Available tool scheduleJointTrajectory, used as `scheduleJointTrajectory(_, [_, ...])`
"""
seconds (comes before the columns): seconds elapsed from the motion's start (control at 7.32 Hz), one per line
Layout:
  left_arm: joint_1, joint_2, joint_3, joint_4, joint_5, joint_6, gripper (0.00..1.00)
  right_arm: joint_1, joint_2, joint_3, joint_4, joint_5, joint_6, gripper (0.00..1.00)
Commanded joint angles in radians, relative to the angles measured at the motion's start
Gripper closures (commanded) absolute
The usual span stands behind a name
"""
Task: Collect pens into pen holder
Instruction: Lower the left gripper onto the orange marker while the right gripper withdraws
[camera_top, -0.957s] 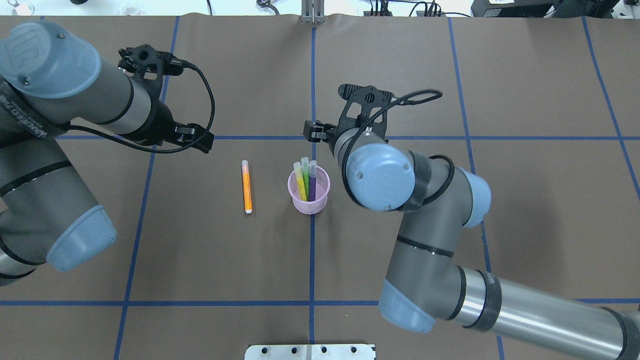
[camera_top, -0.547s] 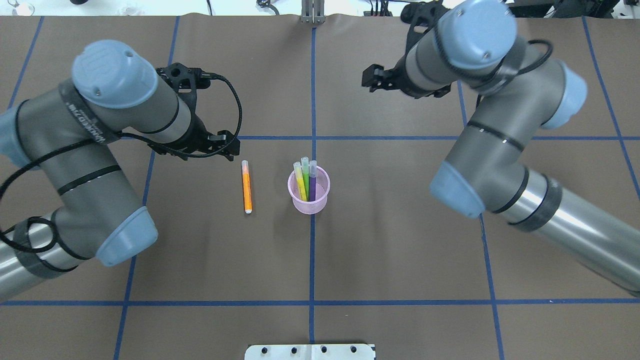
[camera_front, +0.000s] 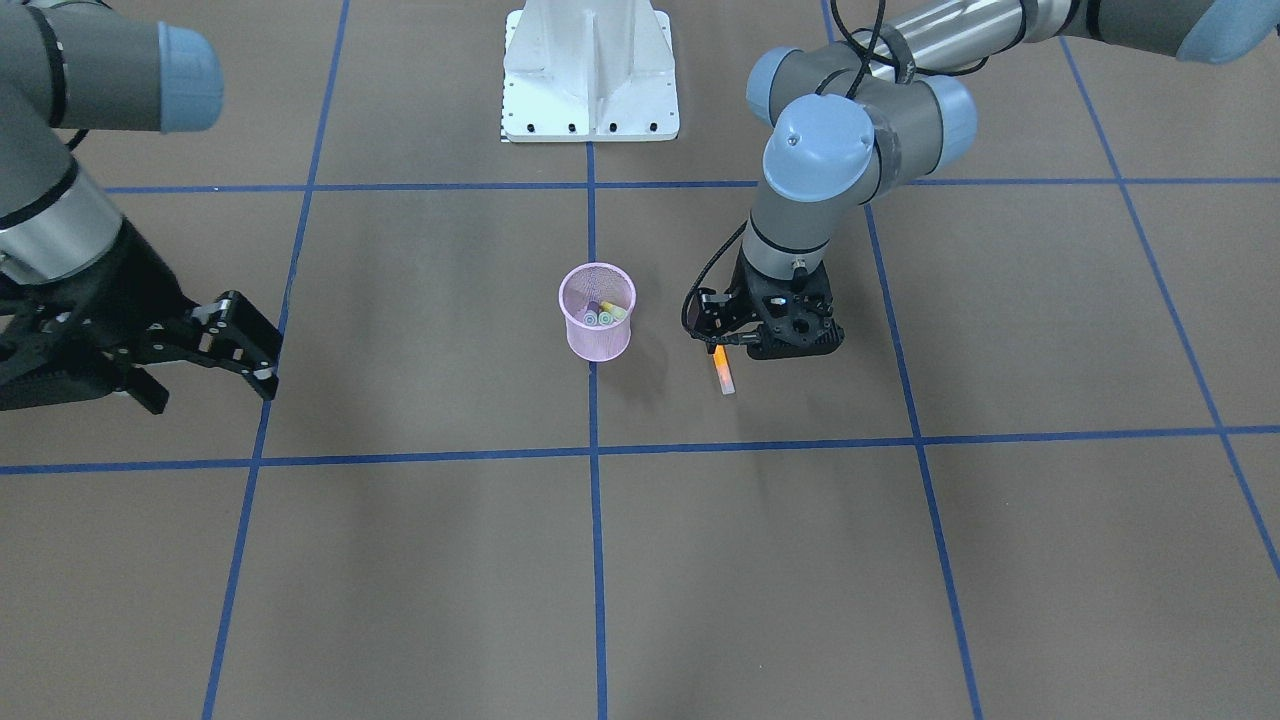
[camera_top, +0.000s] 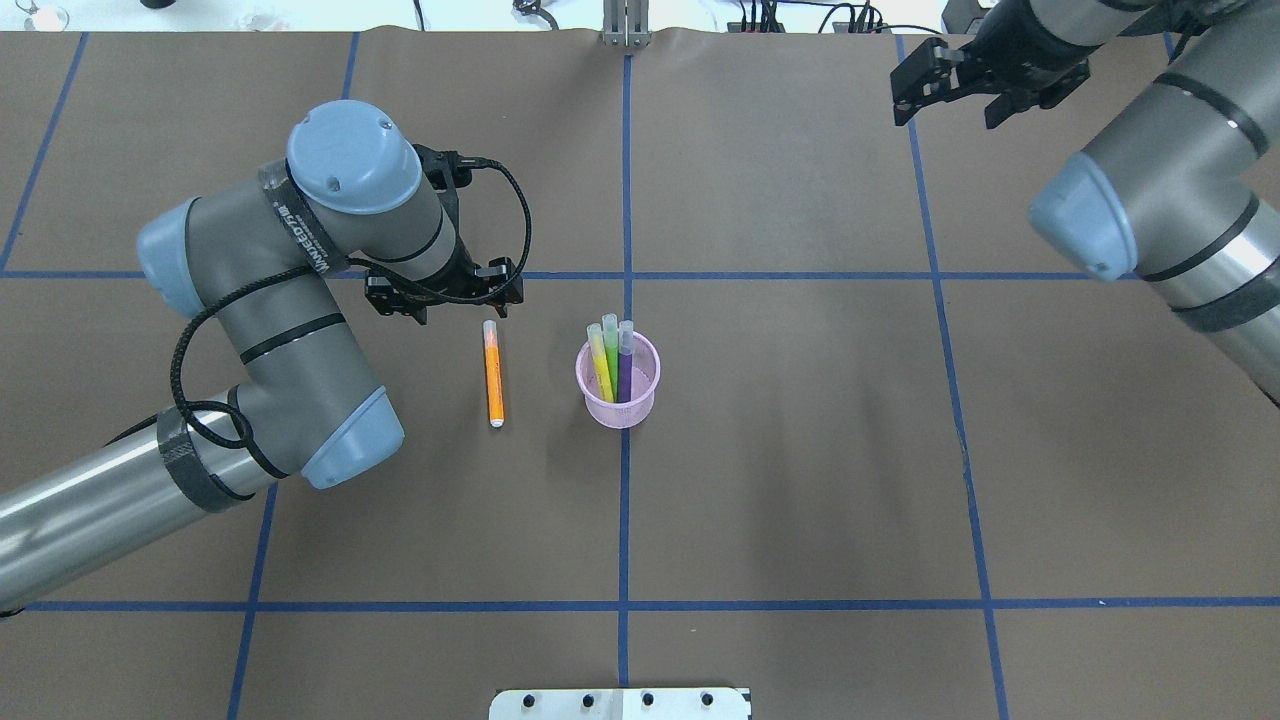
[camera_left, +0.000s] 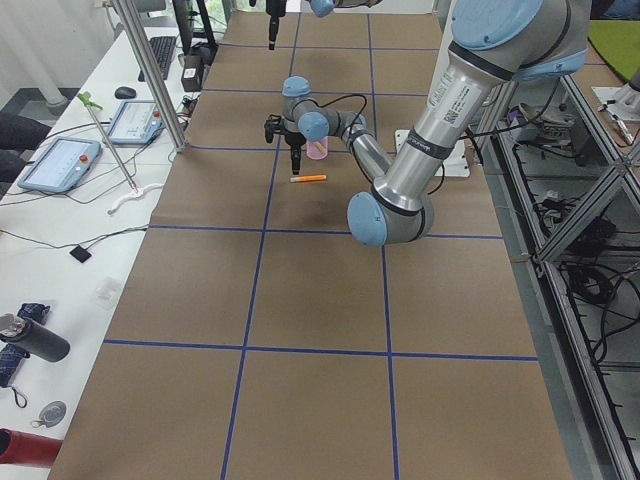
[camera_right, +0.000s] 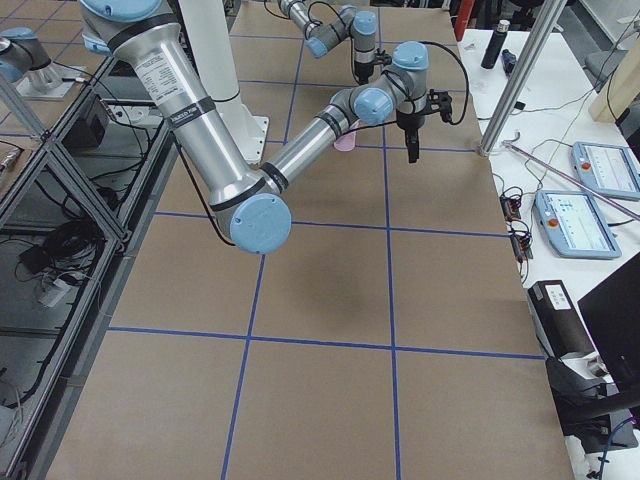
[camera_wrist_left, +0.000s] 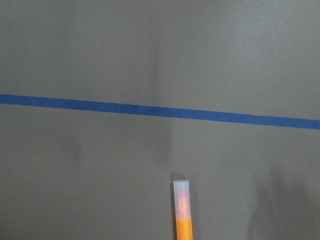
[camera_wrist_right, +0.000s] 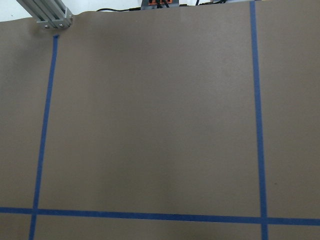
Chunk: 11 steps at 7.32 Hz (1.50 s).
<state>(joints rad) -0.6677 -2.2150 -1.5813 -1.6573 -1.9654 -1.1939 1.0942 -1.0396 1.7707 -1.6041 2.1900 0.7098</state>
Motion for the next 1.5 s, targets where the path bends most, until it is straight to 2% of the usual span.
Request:
scheduleJointTrajectory(0.0, [0.031, -0.008, 0.075, -0.068, 0.003, -0.067, 0.25, 0.053, -0.037, 0.012, -0.027, 0.037, -0.107, 0.00])
scheduleJointTrajectory(0.14, [0.037, -0.009, 0.093, -0.070, 0.003, -0.067, 0.32, 0.058, -0.040, 0.012, -0.028, 0.037, -0.116, 0.00])
scheduleJointTrajectory(0.27, [0.051, -0.011, 0.105, -0.071, 0.025, -0.066, 0.33, 0.058, -0.045, 0.013, -0.028, 0.036, -0.118, 0.00])
scheduleJointTrajectory(0.41, [0.056, -0.012, 0.106, -0.071, 0.025, -0.059, 0.46, 0.058, -0.045, 0.013, -0.027, 0.034, -0.119, 0.00])
scheduleJointTrajectory(0.96, [0.057, -0.011, 0.107, -0.071, 0.025, -0.053, 0.57, 0.058, -0.054, 0.016, -0.023, 0.033, -0.119, 0.00])
scheduleJointTrajectory(1.37, [0.060, -0.012, 0.107, -0.070, 0.026, -0.009, 0.57, 0.058, -0.054, 0.016, -0.023, 0.033, -0.121, 0.00])
